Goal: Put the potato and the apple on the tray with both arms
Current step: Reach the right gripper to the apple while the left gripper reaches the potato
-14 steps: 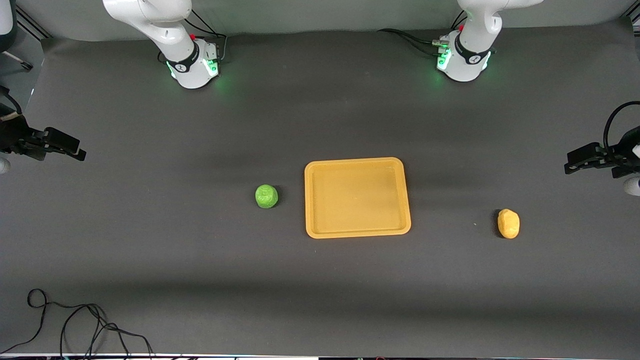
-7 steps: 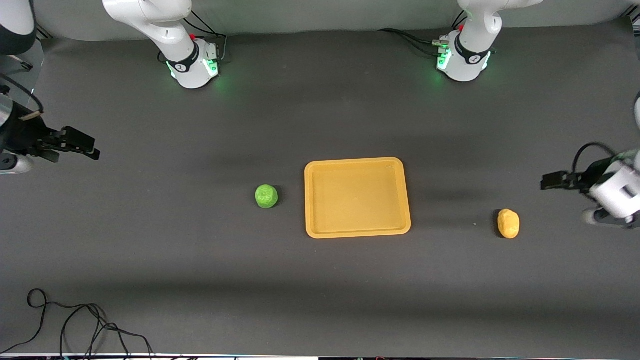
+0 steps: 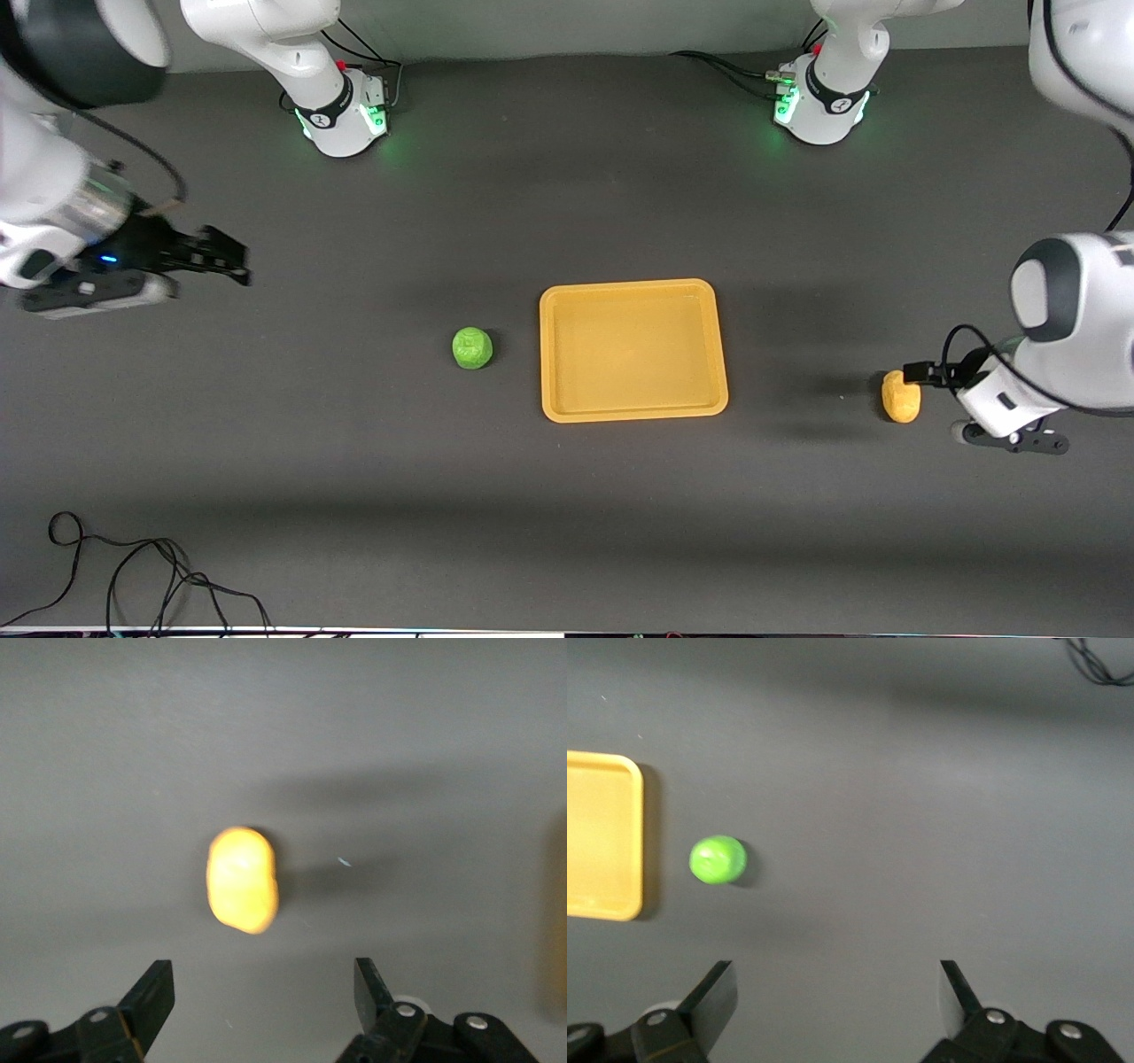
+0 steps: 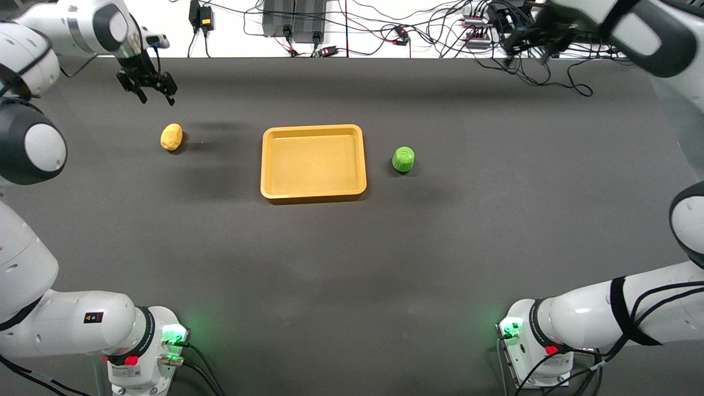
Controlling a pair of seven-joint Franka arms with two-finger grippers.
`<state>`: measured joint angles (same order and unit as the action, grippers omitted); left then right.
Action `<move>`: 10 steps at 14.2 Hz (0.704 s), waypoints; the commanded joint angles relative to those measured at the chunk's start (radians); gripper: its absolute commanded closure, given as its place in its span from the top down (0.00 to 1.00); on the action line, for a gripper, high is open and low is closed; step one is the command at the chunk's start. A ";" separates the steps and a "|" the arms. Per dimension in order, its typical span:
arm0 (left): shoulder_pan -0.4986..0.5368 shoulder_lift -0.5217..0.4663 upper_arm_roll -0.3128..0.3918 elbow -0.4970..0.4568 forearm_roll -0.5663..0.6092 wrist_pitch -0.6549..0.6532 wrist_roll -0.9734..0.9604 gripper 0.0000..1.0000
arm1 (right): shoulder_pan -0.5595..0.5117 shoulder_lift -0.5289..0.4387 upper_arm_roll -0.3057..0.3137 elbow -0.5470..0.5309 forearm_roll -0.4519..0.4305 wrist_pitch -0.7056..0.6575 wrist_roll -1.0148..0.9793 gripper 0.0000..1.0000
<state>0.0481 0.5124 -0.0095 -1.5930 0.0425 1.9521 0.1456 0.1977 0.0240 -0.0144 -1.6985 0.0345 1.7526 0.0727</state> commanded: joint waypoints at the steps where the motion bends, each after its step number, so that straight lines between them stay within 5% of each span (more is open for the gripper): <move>1: 0.025 0.112 0.000 0.008 0.066 0.123 0.009 0.91 | 0.139 0.158 -0.007 0.179 -0.018 -0.005 0.177 1.00; 5: 0.058 0.161 -0.004 0.007 0.031 0.151 0.034 0.90 | 0.311 0.307 -0.007 0.338 -0.016 -0.005 0.418 1.00; 10: 0.059 0.184 -0.006 0.001 -0.009 0.142 0.081 0.73 | 0.358 0.340 -0.013 0.314 -0.030 -0.004 0.478 1.00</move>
<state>0.1030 0.6906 -0.0102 -1.5984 0.0498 2.1116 0.1887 0.5693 0.3501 -0.0108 -1.3952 0.0181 1.7662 0.5459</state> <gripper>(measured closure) 0.220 0.000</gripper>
